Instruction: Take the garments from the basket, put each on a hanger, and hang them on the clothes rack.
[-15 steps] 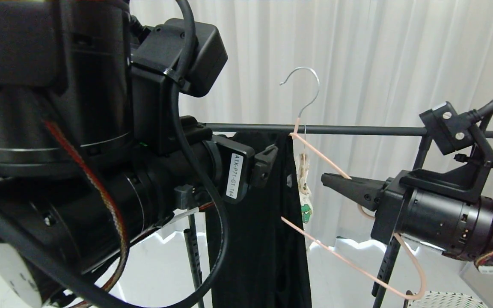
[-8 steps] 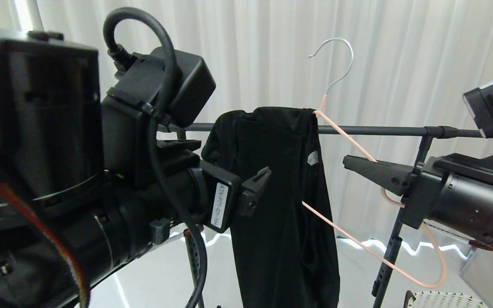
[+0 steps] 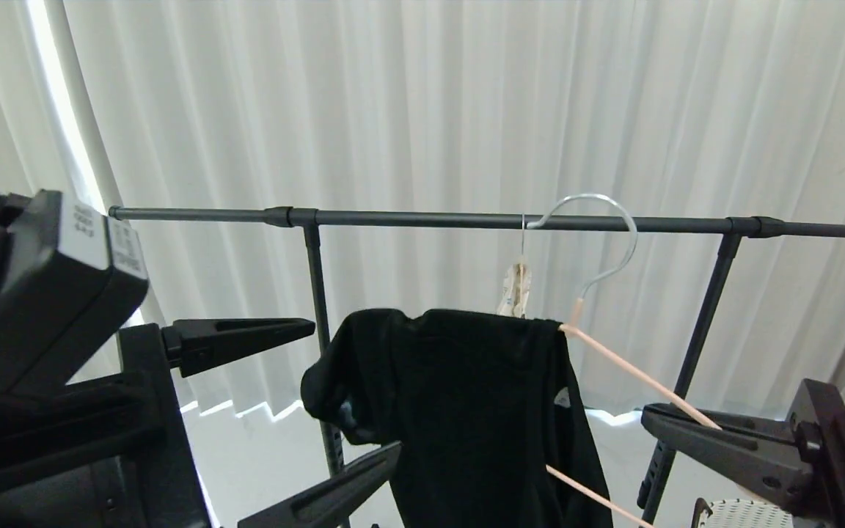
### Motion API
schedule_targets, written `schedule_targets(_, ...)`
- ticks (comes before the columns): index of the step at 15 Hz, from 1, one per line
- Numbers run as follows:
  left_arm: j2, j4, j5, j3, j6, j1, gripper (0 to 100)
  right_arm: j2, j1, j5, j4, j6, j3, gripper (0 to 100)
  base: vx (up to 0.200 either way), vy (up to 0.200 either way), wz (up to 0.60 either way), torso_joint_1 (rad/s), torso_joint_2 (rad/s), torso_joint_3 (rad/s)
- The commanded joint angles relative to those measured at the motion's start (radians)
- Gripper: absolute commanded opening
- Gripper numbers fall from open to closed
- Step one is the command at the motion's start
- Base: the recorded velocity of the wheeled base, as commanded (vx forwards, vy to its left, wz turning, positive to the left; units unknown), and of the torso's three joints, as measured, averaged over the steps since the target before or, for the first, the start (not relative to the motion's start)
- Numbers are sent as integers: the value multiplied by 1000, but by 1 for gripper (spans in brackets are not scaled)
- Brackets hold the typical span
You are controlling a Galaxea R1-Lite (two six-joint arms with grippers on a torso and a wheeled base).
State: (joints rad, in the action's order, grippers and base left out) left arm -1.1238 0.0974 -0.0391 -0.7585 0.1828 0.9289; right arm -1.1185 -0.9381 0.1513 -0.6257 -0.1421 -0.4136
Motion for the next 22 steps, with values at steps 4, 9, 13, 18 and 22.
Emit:
schedule_targets(4,55,1,194,61,34,5,100,69,-163,4,4,35,111,0,0,0,0,0,0,0)
schedule_targets(9,29,-1,369,145,98,5,100,72,-215,7,4,131,154,0,0,0,0,0,0,0)
schedule_targets(13,-76,1,407,139,99,4,100,71,-229,5,4,134,162,0,0,0,0,0,0,0)
schedule_targets(18,-171,2,415,116,98,2,100,75,-245,4,3,185,179,0,0,0,0,0,0,0)
schedule_targets(22,-243,56,429,107,96,-2,100,75,-248,4,1,187,174,0,0,0,0,0,0,0)
